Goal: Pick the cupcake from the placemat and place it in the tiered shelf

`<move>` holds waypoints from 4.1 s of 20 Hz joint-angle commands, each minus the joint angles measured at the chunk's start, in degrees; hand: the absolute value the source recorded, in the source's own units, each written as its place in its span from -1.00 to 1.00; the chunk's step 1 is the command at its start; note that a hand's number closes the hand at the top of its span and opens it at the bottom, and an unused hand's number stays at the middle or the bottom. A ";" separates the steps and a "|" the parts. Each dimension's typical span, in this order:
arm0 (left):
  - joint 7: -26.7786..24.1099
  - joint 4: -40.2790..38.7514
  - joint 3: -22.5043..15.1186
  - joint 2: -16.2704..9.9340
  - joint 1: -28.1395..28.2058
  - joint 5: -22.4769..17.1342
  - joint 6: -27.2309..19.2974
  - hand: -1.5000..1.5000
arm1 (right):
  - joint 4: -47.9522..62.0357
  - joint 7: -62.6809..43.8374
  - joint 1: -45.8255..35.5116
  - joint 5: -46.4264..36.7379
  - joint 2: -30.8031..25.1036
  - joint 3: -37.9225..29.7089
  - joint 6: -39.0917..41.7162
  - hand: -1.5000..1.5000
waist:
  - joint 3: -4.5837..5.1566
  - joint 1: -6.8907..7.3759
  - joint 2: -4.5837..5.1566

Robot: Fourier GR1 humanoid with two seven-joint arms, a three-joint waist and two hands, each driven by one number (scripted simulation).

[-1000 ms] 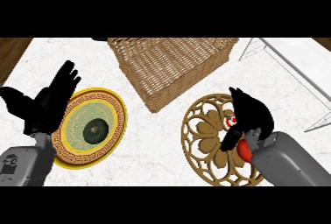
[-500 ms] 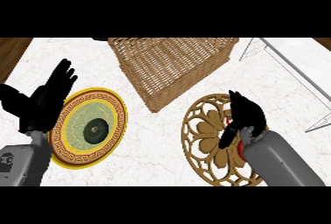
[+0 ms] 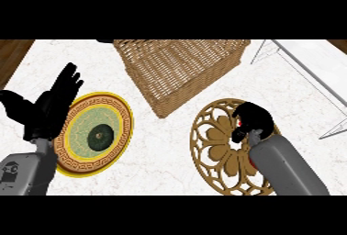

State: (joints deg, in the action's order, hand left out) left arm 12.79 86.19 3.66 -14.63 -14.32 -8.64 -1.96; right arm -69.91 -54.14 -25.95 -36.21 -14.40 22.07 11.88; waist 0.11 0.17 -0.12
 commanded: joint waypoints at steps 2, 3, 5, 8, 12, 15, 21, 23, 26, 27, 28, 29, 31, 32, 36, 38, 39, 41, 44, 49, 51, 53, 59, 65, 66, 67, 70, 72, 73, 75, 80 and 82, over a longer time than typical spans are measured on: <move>3.37 3.27 0.30 -0.03 -0.57 0.20 -0.28 0.00 | 2.28 3.31 -0.66 -5.88 0.80 2.14 -0.04 1.00 | -0.13 0.14 0.09; -0.71 -0.42 0.06 1.12 0.49 0.88 0.58 0.00 | -1.11 3.64 0.66 -6.16 0.59 2.34 1.00 1.00 | -0.11 -0.11 0.10; -1.22 -1.99 -1.55 3.17 -0.61 3.45 -1.56 0.00 | 6.93 7.48 -1.80 -8.88 3.05 0.60 -4.31 1.00 | -0.12 0.09 0.20; -2.01 -0.62 1.39 0.13 1.58 -0.34 2.40 0.00 | -3.83 12.60 4.43 -9.36 1.80 8.48 -2.17 1.00 | -0.10 -0.17 -0.01; -0.64 -1.48 1.61 -0.32 -0.28 -0.29 2.12 0.00 | -9.60 24.02 8.74 -11.91 3.44 22.21 -1.16 1.00 | -0.13 -0.19 -0.10; -0.85 -0.37 0.41 1.26 1.35 1.47 0.21 0.00 | -18.86 25.85 13.74 -12.35 0.04 23.13 -3.75 1.00 | -0.12 -1.02 -0.25; -0.86 0.38 1.54 0.81 1.37 1.23 0.23 0.00 | -35.44 26.06 20.23 -8.74 -0.63 18.64 -9.44 1.00 | -0.14 -1.70 -0.28; -0.52 -0.75 2.19 0.31 1.89 0.02 1.51 0.00 | -38.87 25.88 18.12 -6.26 3.37 15.02 -12.26 1.00 | -0.15 -1.62 -0.17; -2.22 -2.00 2.29 0.94 0.84 0.24 1.41 0.00 | -49.03 22.76 19.45 -8.50 1.85 13.73 -12.57 1.00 | -0.08 -1.89 -0.17; -0.56 1.24 0.57 1.43 2.86 2.35 -0.37 0.00 | -52.20 21.34 20.09 -8.97 2.42 12.54 -13.91 1.00 | -0.14 -1.67 -0.46; 1.25 0.80 1.50 0.52 0.62 0.93 0.57 0.00 | -54.66 20.87 19.26 -6.56 1.18 9.32 -11.57 1.00 | -0.13 -1.37 -0.21; -1.47 0.19 0.85 1.96 2.13 2.08 -0.32 0.00 | -60.08 17.34 19.44 -6.67 0.82 8.99 -9.19 1.00 | -0.08 -1.57 -0.28; -0.05 0.58 0.34 1.99 1.25 1.03 1.11 0.00 | -60.96 15.82 17.09 -4.37 0.84 2.84 -7.69 1.00 | -0.10 -0.82 -0.02; -1.42 -0.81 1.21 0.89 1.92 1.44 1.76 0.00 | -65.40 13.24 18.37 -3.80 0.12 2.48 -5.64 1.00 | -0.08 -0.91 -0.04; 1.45 -0.75 3.44 -0.80 -1.44 -0.41 2.59 0.00 | -67.66 5.49 9.56 1.72 1.16 -7.39 0.64 1.00 | -0.08 -0.31 0.07; -0.06 -0.19 0.64 2.11 -0.41 2.77 -0.15 0.00 | -64.93 1.99 3.76 -0.26 0.27 -10.79 2.78 1.00 | -0.06 -0.20 0.04; -1.30 0.43 1.39 1.46 1.16 1.79 1.24 0.00 | -65.06 6.47 5.61 5.09 -3.86 -17.99 4.33 1.00 | -0.10 -0.28 0.08; 0.69 1.84 1.32 1.15 2.05 1.58 1.45 0.00 | -66.79 5.64 6.27 7.12 -6.17 -22.34 6.94 1.00 | -0.12 -0.41 -0.03; 2.00 1.60 1.75 0.78 -0.22 1.65 1.37 0.00 | -59.69 3.98 -0.32 11.79 -7.33 -29.50 9.21 1.00 | -0.11 -0.30 0.05; 0.33 0.61 -1.06 4.55 -0.64 4.78 -1.50 0.00 | -47.90 10.88 -3.30 13.30 -12.16 -37.84 8.49 1.00 | -0.12 -0.23 0.18; 4.39 4.56 1.64 1.49 -0.51 1.44 0.69 0.00 | -42.87 12.69 -4.49 17.09 -16.05 -43.15 11.10 1.00 | -0.15 -0.06 0.09; 0.55 0.76 2.34 1.79 0.75 0.56 2.82 0.00 | -42.74 17.79 0.69 18.96 -15.34 -46.61 9.89 1.00 | -0.14 -0.47 0.14; -0.39 2.79 0.29 3.89 2.25 3.71 0.58 0.00 | -31.52 28.42 0.86 20.50 -19.18 -54.44 7.55 1.00 | -0.15 -0.15 0.12; 1.72 1.86 2.65 1.64 1.37 1.22 3.72 0.00 | -14.15 38.56 -3.31 16.31 -21.59 -51.50 3.12 1.00 | -0.13 0.46 0.23; 2.36 0.04 2.81 2.13 -1.56 1.89 2.38 0.00 | -15.69 41.31 0.55 15.94 -20.75 -52.43 2.24 1.00 | -0.13 0.01 0.20; -1.10 -0.21 2.75 1.86 1.45 2.58 3.46 0.00 | -9.69 44.05 -2.04 16.36 -23.52 -53.56 2.61 1.00 | -0.13 0.29 0.26; -0.74 -2.67 2.13 3.17 -0.52 3.37 2.37 0.00 | -5.08 51.50 1.37 18.51 -24.88 -56.53 3.38 1.00 | -0.15 -0.08 0.27; 0.31 -3.73 2.46 3.08 -4.37 3.96 1.35 0.00 | -0.51 50.65 -2.98 16.04 -25.41 -53.27 0.90 1.00 | -0.13 0.11 0.28; 1.44 -1.49 3.62 1.57 -2.73 2.55 2.83 0.00 | 1.23 53.96 -1.93 18.14 -27.89 -55.31 3.54 1.00 | -0.14 0.13 0.22; 1.78 2.05 1.21 4.24 -0.51 4.31 0.59 0.00 | 3.85 55.90 -1.22 16.73 -27.65 -54.84 1.43 1.00 | -0.14 0.17 0.18; 1.61 1.36 2.80 3.10 -0.68 2.63 3.20 0.00 | 8.87 57.47 -4.25 16.98 -28.77 -52.92 -0.22 1.00 | -0.12 0.14 0.17; -0.68 -0.44 2.71 3.07 -0.29 2.72 3.85 0.00 | 14.25 52.50 -5.58 15.82 -30.46 -56.34 -2.99 1.00 | -0.12 0.40 0.39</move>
State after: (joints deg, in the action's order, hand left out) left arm 13.95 87.11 6.32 -11.61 -14.81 -5.71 0.81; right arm -61.39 1.66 -30.02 -19.50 -43.55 -32.37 11.86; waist -0.01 0.42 0.12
